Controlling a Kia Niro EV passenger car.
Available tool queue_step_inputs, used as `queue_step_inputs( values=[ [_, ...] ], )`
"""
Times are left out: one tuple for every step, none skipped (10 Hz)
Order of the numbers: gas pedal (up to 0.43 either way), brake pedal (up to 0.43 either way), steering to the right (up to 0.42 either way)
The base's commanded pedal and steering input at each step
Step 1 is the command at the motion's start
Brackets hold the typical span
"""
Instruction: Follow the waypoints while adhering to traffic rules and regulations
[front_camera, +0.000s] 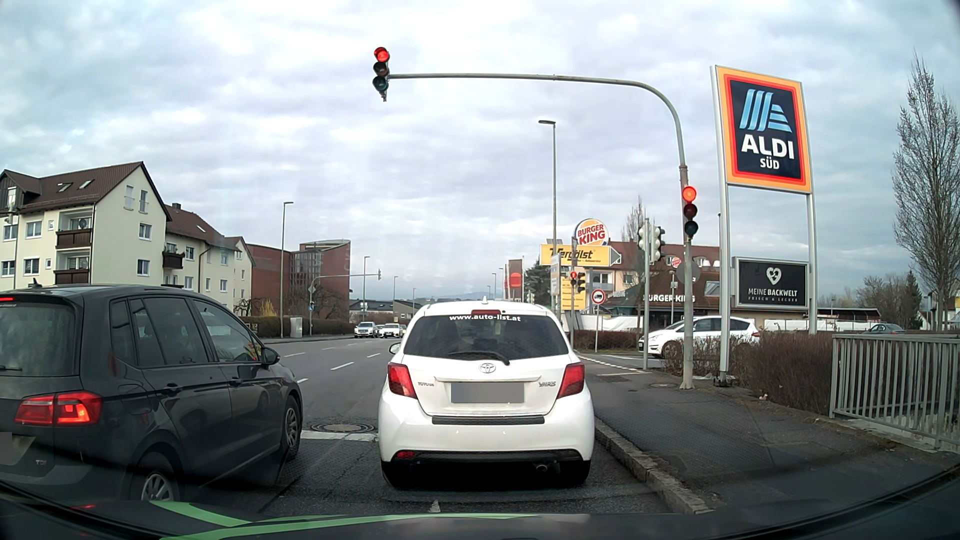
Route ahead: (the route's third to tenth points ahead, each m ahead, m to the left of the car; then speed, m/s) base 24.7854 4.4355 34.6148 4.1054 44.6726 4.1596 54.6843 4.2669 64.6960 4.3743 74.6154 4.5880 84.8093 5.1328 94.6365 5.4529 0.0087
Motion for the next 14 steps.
queue_step_inputs(
  values=[
    [0.0,0.274,-0.005],
    [0.0,0.274,-0.005],
    [0.0,0.274,-0.005],
    [0.0,0.28,-0.005],
    [0.0,0.274,-0.005],
    [0.0,0.28,-0.005],
    [0.0,0.28,-0.005],
    [0.0,0.28,-0.005],
    [0.0,0.28,-0.005],
    [0.0,0.28,-0.005],
    [0.0,0.28,-0.005],
    [0.0,0.28,-0.005],
    [0.0,0.28,-0.005],
    [0.0,0.28,-0.005]
  ],
)
